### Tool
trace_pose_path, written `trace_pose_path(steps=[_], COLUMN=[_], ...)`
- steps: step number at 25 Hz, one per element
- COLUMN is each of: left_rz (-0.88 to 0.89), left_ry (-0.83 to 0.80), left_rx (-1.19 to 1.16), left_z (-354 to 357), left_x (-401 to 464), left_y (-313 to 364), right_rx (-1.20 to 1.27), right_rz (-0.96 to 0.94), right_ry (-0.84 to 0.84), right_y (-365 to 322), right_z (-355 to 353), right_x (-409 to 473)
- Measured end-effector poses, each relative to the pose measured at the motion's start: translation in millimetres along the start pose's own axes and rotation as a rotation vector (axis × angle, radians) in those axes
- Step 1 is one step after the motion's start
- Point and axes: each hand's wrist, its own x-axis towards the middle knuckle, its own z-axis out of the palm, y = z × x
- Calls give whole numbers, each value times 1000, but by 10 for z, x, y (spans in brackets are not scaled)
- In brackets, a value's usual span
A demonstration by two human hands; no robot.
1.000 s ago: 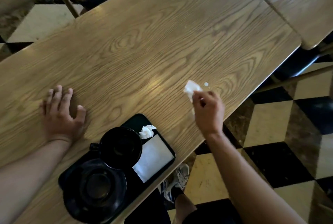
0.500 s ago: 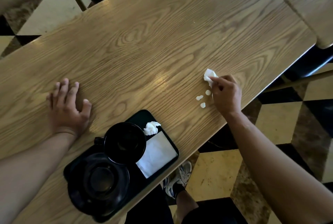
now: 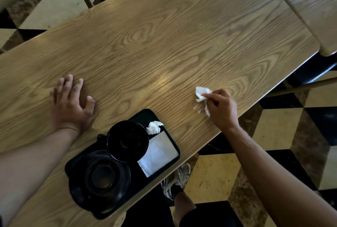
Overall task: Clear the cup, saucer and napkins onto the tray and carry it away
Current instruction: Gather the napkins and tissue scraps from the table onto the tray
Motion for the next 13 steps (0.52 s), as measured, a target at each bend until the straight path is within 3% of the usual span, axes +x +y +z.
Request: trace_pose_path(steps=[4, 9, 13], left_rz=[-7, 0, -17], left_ry=[-6, -7, -18], left_rx=[11, 17, 8], left_z=[-2, -10, -13], left_x=[-9, -3, -8], left_y=[1, 6, 13], right_rx=[48, -49, -85], right_rz=[168, -213, -260], right_ry=[107, -141, -324], right_y=[-25, -125, -140], right_z=[50, 137, 5], right_x=[375, -236, -347])
